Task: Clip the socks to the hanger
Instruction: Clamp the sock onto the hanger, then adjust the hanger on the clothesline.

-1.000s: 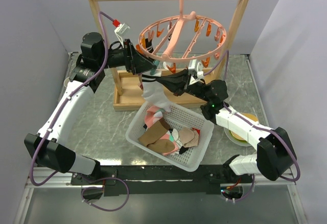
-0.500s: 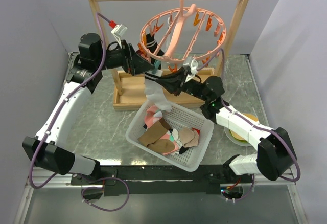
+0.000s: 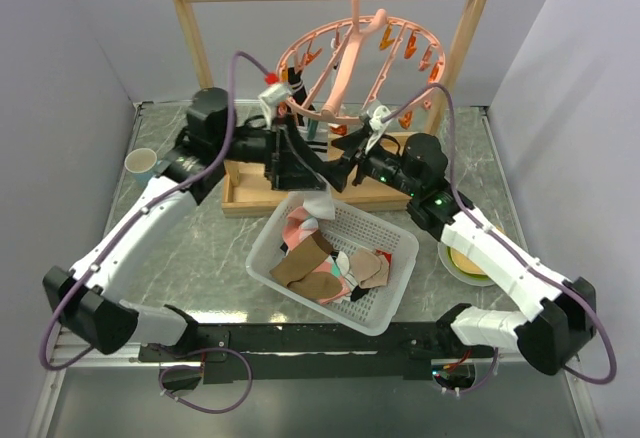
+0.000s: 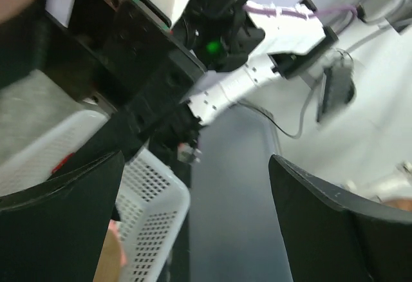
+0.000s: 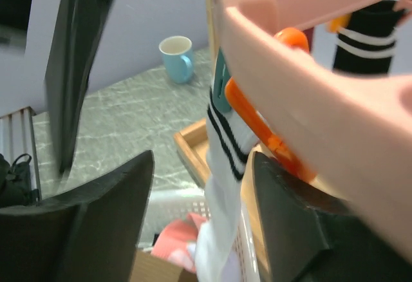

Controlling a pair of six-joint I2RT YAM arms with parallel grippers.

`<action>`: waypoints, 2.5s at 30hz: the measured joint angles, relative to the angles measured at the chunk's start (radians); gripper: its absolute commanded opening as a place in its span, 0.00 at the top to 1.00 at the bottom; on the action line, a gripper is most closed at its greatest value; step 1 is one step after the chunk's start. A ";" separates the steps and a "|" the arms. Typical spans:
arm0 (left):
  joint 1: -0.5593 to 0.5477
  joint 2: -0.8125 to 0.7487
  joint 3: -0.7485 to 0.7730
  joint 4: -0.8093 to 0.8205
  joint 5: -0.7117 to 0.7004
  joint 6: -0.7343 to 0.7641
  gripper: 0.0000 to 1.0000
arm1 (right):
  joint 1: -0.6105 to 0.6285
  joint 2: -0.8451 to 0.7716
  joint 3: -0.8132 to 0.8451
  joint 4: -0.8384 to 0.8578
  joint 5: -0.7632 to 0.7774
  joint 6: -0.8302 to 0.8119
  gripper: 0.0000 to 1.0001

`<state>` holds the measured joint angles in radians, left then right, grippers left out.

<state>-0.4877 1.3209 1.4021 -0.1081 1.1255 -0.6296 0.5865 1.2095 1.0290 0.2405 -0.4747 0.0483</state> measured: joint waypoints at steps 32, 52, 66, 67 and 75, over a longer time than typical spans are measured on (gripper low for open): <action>-0.032 0.280 0.215 -0.248 -0.698 0.209 0.01 | 0.018 -0.467 -0.023 -0.599 0.632 -0.019 0.00; 0.094 0.264 0.238 -0.303 -0.828 0.233 0.01 | 0.018 -0.384 -0.051 -0.317 0.529 -0.080 0.06; 0.109 0.134 0.209 -0.309 -0.795 0.246 0.01 | 0.018 -0.331 -0.108 -0.175 0.517 -0.216 0.23; 0.112 0.124 0.204 -0.309 -0.780 0.250 0.01 | 0.018 -0.331 -0.113 -0.167 0.513 -0.216 0.24; 0.123 0.044 0.185 -0.318 -0.498 0.286 0.01 | 0.018 -0.323 -0.139 -0.126 0.489 -0.213 0.28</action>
<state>-0.3649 1.3651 1.5875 -0.4259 0.6277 -0.3439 0.6044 0.8860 0.8898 0.1150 0.0139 -0.1646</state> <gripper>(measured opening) 0.994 0.731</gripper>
